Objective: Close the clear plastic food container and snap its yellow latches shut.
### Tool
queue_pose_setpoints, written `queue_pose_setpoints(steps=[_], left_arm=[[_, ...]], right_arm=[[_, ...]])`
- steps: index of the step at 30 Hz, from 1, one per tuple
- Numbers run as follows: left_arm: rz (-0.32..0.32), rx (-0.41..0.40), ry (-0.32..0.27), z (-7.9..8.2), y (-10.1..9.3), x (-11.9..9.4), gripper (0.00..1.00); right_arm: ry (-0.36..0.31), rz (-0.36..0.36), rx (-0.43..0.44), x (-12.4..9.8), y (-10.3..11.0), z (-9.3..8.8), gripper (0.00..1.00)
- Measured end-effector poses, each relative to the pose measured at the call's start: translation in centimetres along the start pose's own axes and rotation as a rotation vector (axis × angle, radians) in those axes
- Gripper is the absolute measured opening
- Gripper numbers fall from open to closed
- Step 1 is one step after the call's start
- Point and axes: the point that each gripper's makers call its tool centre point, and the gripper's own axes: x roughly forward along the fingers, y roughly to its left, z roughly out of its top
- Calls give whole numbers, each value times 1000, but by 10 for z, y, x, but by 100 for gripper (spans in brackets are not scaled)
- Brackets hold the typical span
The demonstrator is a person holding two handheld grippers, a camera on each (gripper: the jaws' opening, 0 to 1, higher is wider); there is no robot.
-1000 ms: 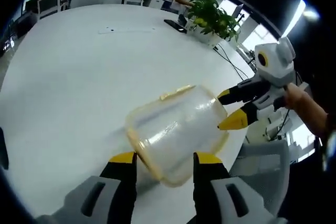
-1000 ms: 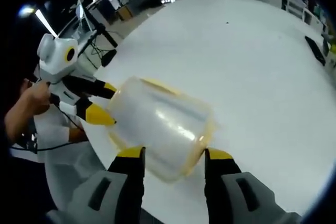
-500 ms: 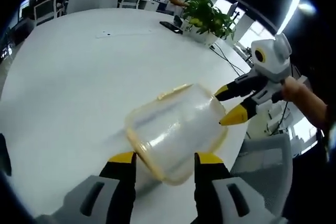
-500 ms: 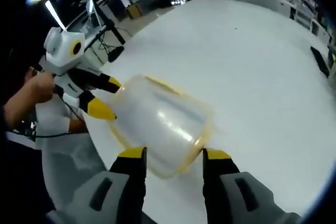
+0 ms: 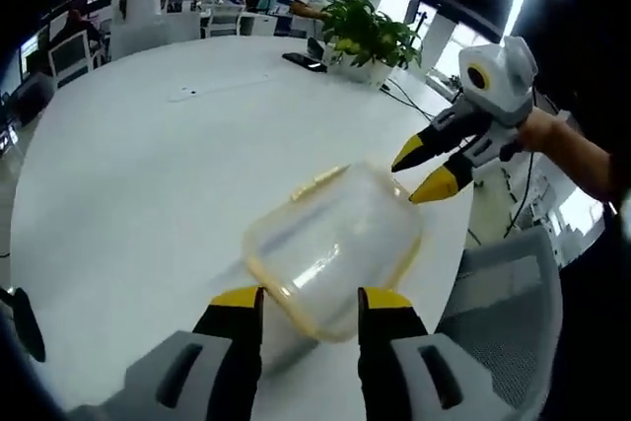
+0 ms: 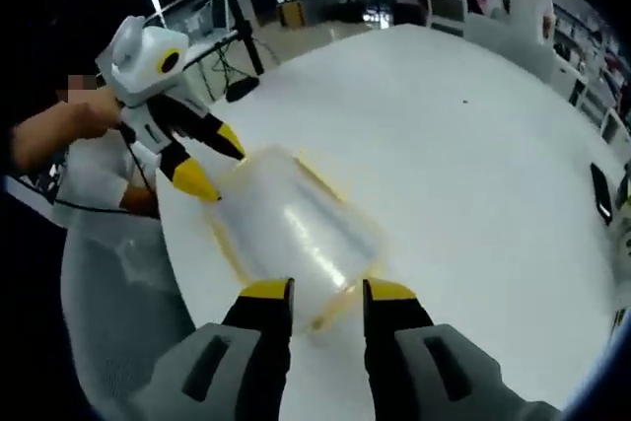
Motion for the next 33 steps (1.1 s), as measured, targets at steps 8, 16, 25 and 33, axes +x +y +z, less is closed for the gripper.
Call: queue_pose_setpoints(steps=[8, 16, 25, 33], left_arm=[[-10, 81, -40, 16, -9, -4, 27], [-47, 225, -53, 29, -31, 2, 23], [-71, 305, -31, 34, -40, 12, 19], [-100, 371, -12, 36, -50, 22, 16]], right_arm=[[-36, 55, -105, 1, 9, 16, 23], [-52, 112, -196, 10, 19, 29, 20], [-30, 126, -252, 21, 18, 36, 13], [-28, 163, -313, 31, 21, 43, 13]])
